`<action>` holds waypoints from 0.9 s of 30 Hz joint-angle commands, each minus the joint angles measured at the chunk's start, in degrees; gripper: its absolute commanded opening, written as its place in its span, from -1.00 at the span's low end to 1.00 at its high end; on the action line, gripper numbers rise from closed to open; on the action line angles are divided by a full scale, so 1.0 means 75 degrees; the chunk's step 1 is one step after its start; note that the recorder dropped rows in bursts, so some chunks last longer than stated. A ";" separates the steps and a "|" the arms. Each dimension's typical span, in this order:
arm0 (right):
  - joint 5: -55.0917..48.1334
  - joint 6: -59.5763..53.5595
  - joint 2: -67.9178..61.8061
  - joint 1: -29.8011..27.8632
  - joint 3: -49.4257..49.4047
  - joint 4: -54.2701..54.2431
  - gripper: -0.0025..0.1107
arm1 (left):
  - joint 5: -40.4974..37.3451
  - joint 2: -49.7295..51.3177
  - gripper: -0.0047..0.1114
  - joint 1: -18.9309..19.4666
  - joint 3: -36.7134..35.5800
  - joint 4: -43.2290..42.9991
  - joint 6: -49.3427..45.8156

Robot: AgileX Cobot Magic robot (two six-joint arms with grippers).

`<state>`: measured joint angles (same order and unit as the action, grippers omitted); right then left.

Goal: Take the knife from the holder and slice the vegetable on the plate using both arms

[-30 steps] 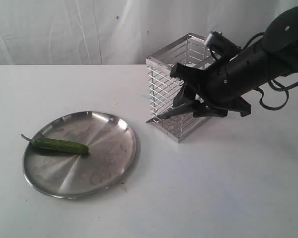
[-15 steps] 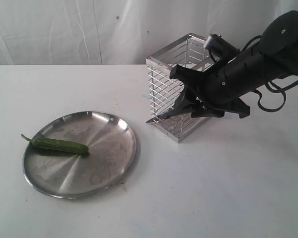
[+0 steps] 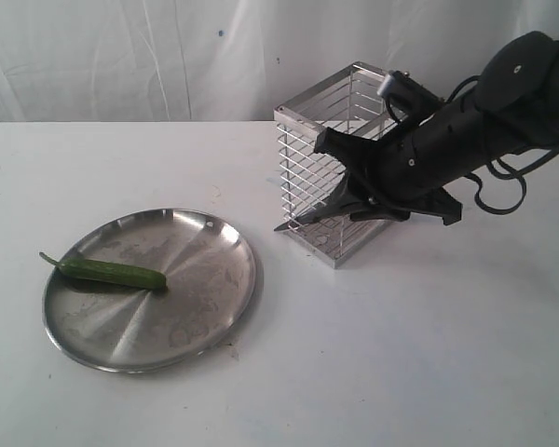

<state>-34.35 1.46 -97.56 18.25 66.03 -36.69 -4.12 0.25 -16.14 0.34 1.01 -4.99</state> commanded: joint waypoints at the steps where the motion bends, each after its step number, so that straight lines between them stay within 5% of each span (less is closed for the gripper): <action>1: 0.0071 -0.0049 0.0003 -0.0007 -0.0054 0.0026 -0.58 | -0.0021 -0.0033 -0.92 0.0009 -0.0045 0.0028 0.0020; 27: -0.0545 -0.1974 0.0003 -0.0007 0.1158 0.1340 -0.96 | -0.0021 -0.0033 -0.92 0.0009 -0.0045 0.0028 0.0020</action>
<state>-39.39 -9.31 -98.19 18.32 73.79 -27.59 -4.12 0.25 -16.14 0.34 1.01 -4.99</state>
